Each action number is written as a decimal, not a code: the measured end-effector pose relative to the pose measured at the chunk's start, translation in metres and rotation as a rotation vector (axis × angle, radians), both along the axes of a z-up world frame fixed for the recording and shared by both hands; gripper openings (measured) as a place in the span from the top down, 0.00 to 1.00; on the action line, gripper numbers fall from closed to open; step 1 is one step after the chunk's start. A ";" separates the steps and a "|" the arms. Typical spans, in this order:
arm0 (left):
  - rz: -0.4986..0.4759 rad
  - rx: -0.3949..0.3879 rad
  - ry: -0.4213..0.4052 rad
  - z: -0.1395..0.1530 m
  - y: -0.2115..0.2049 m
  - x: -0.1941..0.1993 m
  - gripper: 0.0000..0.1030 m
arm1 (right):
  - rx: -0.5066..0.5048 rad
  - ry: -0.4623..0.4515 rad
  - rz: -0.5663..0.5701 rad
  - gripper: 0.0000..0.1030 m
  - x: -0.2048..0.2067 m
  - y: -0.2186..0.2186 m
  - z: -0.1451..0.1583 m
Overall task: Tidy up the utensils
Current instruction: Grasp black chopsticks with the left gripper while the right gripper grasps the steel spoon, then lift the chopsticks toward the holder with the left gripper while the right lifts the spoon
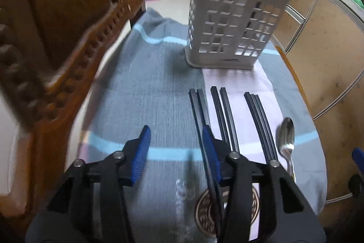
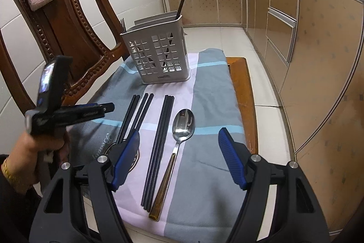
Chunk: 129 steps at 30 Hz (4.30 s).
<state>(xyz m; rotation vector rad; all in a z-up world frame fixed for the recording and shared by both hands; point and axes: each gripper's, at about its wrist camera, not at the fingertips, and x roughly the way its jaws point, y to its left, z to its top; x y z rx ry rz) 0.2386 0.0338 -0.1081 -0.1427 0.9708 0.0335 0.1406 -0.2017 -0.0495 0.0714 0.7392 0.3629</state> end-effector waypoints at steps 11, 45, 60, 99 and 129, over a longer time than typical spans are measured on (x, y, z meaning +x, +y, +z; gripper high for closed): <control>0.000 0.014 0.070 -0.024 -0.009 0.043 0.62 | -0.034 0.045 0.029 0.57 0.041 0.008 -0.013; 0.041 -0.081 0.131 -0.022 0.020 0.113 0.62 | 0.030 0.227 0.305 0.66 0.124 -0.003 -0.069; 0.050 -0.160 0.185 -0.040 0.037 0.117 0.62 | 0.191 0.326 0.407 0.79 0.156 -0.008 -0.090; -0.021 -0.040 -0.207 0.077 0.018 0.030 0.93 | 0.047 0.053 0.381 0.97 0.105 -0.002 -0.005; -0.079 -0.012 -0.613 0.173 -0.004 -0.132 0.93 | 0.010 -0.459 -0.134 0.97 -0.016 -0.038 0.094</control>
